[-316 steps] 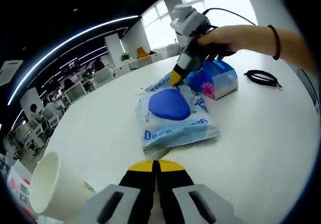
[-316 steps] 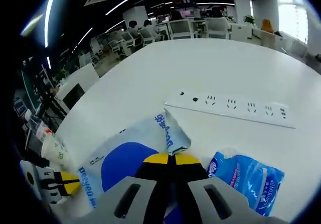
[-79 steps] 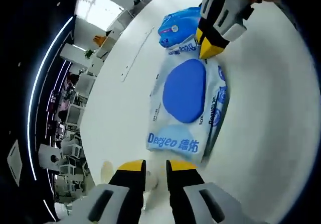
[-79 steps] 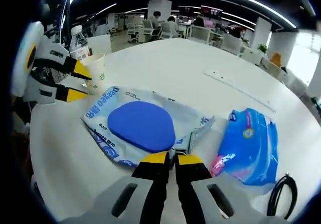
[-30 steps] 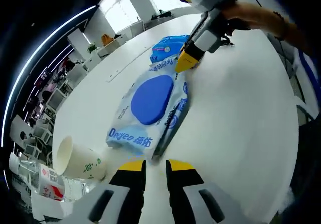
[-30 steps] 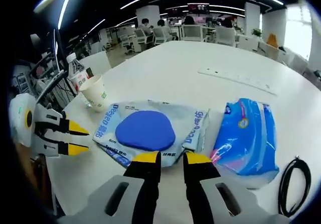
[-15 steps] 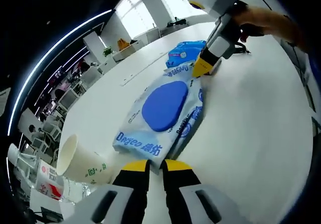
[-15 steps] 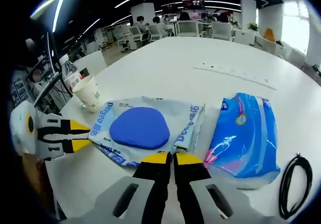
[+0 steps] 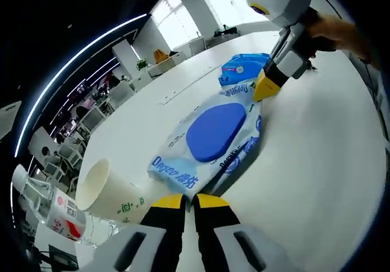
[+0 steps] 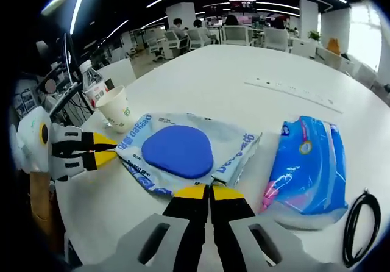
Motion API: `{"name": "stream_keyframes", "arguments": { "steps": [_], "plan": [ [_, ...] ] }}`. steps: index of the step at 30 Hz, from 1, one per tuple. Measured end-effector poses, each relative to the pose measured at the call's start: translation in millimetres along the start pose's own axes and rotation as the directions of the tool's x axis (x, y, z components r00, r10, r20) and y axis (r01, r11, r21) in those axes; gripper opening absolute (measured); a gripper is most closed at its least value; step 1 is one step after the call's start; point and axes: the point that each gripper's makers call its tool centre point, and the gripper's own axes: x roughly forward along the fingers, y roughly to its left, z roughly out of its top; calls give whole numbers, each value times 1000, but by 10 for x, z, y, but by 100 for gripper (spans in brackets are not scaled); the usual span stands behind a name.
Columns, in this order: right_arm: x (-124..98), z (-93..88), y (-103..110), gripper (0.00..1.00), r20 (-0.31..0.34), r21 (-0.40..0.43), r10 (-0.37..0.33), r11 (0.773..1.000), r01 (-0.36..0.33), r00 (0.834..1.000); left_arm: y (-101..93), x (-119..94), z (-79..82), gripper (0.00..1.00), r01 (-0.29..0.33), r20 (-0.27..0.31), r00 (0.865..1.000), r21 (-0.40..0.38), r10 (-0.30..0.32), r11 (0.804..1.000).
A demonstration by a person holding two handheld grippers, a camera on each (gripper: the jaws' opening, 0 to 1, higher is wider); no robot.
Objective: Arrange the tabletop items into an orderly group along one side of the table until the central work area is clear of visible clutter.
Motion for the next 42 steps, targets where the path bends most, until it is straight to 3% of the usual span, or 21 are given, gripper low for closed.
{"name": "stream_keyframes", "arguments": {
  "steps": [18, 25, 33, 35, 39, 42],
  "plan": [
    [56, 39, 95, 0, 14, -24, 14, 1000, -14, 1000, 96, 33, -74, 4, 8, -11, 1000, -9, -8, 1000],
    [61, 43, 92, 0, 14, -25, 14, 1000, -14, 1000, 109, 38, -77, 4, 36, 7, 999, -54, -36, 998],
    [65, 44, 120, 0, 18, -38, 13, 999, -12, 1000, 113, 37, -102, 5, 30, -10, 999, -20, -30, 999],
    [64, 44, 120, 0, 19, -38, 13, 999, -12, 1000, 102, 33, -119, 6, 40, -27, 999, 21, -39, 999],
    [56, 26, 118, 2, 22, -64, 13, 998, -11, 1000, 92, 9, -190, 18, 33, -75, 997, 79, -27, 996],
    [48, 25, 118, 5, 27, -65, 17, 998, -15, 999, 83, -24, -203, 19, 31, -71, 997, 94, -24, 995]
  ]
}}
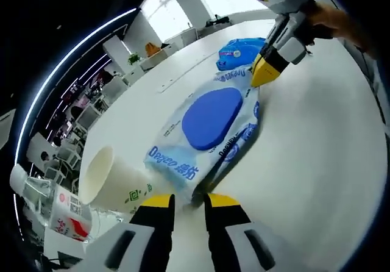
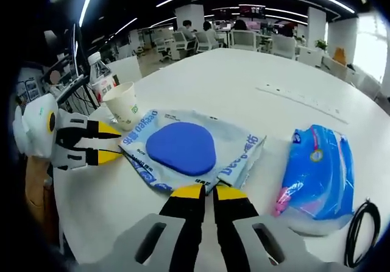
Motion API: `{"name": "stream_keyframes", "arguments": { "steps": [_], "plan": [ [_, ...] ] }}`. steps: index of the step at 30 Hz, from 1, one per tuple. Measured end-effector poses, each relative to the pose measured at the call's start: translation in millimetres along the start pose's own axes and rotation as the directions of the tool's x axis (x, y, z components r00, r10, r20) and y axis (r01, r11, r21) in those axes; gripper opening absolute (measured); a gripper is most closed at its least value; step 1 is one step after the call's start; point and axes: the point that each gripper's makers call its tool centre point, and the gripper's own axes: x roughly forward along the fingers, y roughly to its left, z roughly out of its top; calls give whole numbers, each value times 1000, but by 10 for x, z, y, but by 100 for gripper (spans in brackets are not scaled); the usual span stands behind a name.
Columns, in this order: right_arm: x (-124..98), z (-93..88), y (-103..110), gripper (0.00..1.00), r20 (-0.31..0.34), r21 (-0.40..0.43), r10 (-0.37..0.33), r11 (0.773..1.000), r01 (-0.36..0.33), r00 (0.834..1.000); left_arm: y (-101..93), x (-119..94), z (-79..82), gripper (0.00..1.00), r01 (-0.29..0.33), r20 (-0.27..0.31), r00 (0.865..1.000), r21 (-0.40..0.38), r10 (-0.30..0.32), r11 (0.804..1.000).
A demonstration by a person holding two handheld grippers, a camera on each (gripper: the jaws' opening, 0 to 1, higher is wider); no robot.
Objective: Arrange the tabletop items into an orderly group along one side of the table until the central work area is clear of visible clutter.
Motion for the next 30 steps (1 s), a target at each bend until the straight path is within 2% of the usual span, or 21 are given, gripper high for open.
{"name": "stream_keyframes", "arguments": {
  "steps": [3, 9, 14, 30],
  "plan": [
    [-4, -11, 4, 9, 4, 20, 12, 1000, -12, 1000, 0, -37, 22, 22, 3, 27, 1000, -23, -3, 1000],
    [-19, -4, 6, 12, 15, 35, 18, 999, -19, 1000, 27, -65, 35, 22, -2, 34, 999, -31, 3, 1000],
    [-24, -9, 15, 20, 12, 43, 26, 999, -26, 1000, 24, -68, 55, 22, 1, 44, 999, -36, 1, 999],
    [-137, -61, 23, 23, 1, 28, 38, 999, -38, 999, -46, -136, 151, 27, 11, 119, 993, -103, 1, 995]
  ]
}}
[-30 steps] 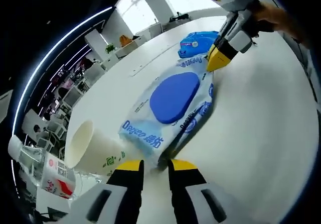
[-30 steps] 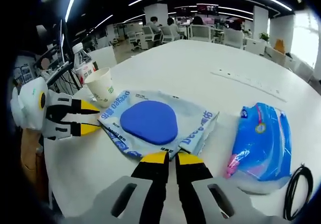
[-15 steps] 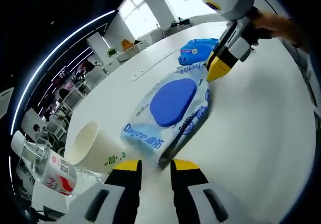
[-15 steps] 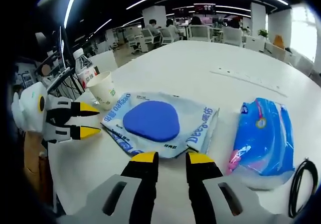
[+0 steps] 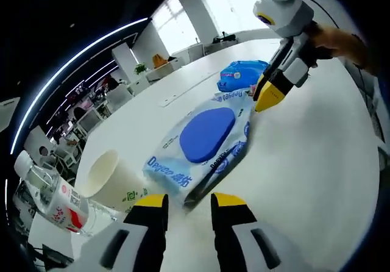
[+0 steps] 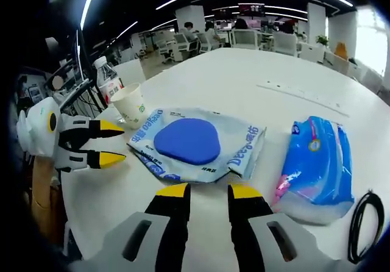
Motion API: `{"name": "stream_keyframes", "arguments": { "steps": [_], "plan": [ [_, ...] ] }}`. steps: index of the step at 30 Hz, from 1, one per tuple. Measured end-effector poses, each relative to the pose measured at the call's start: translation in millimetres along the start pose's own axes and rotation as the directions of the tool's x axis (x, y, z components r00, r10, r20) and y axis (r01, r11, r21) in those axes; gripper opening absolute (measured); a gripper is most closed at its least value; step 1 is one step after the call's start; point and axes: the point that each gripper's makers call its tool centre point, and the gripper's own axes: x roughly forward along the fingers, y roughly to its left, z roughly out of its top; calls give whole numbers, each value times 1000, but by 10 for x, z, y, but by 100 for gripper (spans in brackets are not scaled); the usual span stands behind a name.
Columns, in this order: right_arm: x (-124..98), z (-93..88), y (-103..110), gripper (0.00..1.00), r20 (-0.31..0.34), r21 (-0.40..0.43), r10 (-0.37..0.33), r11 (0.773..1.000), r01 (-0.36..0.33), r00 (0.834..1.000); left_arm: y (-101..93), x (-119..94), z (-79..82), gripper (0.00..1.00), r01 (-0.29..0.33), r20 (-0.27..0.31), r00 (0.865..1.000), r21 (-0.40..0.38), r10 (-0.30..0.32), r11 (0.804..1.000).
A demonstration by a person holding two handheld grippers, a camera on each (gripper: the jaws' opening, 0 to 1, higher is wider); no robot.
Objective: Arrange the tabletop items into an orderly group along one side of the table until the central work area is clear of visible clutter.
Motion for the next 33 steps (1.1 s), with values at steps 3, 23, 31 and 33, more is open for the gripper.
{"name": "stream_keyframes", "arguments": {
  "steps": [3, 23, 31, 33],
  "plan": [
    [-41, 0, -26, 23, 1, -11, -5, 1000, 5, 1000, -35, -35, 47, 28, 0, 23, 1000, -8, 0, 1000],
    [-287, -97, -116, 29, 17, -3, 22, 1000, -22, 1000, -549, -86, 461, 31, 57, 151, 987, -7, -55, 998],
    [-430, -197, -152, 31, -4, -21, 47, 999, -47, 999, -741, -17, 634, 31, 83, 190, 978, 1, -82, 997],
    [-479, -210, -180, 31, -12, -27, 55, 998, -56, 998, -806, 7, 685, 31, 97, 195, 976, 7, -96, 995]
  ]
}}
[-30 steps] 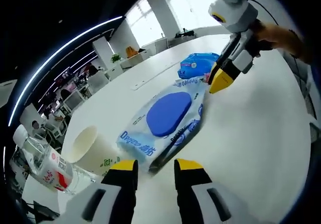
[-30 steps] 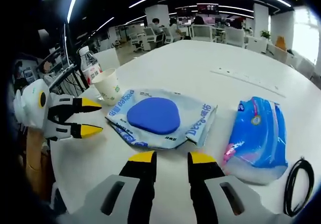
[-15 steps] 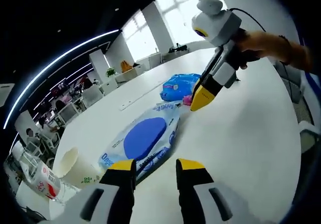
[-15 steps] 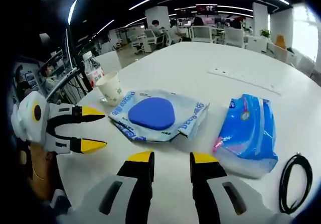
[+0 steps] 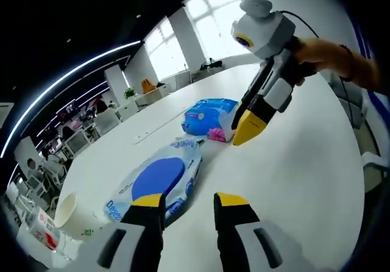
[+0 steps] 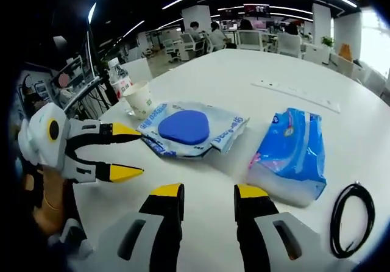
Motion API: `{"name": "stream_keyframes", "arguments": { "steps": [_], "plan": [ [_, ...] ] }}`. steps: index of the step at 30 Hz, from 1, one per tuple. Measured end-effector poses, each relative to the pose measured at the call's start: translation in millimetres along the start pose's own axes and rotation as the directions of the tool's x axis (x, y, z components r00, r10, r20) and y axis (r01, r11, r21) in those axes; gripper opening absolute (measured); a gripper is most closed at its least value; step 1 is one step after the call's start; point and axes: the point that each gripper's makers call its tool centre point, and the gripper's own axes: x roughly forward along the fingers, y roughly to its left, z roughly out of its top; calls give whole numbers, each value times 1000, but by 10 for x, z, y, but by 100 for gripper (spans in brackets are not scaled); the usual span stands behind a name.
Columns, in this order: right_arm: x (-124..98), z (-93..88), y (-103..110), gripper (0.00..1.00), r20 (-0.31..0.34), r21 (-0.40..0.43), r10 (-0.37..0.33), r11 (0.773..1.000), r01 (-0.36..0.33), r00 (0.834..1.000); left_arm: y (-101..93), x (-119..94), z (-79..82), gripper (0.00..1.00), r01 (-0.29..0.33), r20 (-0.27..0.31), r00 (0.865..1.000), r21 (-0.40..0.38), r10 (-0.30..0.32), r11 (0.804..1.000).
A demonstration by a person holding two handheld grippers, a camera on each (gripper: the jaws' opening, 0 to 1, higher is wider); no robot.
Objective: Arrange the tabletop items into an orderly group along one side of the table until the central work area is clear of visible clutter.
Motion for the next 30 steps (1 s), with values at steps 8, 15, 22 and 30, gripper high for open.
{"name": "stream_keyframes", "arguments": {
  "steps": [8, 15, 22, 30],
  "plan": [
    [-170, -17, -191, 31, 14, 9, -29, 1000, 29, 999, -269, 174, 128, 29, 43, 14, 999, 13, -43, 999],
    [-256, -11, -341, 31, 32, 29, -48, 998, 47, 998, -376, 251, 320, 29, 72, 58, 996, 20, -73, 997],
    [-331, -2, -502, 30, 47, 46, -79, 996, 77, 996, -483, 363, 486, 29, 116, 85, 989, 37, -119, 993],
    [-435, 34, -694, 30, 60, 70, -105, 992, 100, 993, -549, 521, 615, 28, 148, 105, 983, 10, -149, 989]
  ]
}}
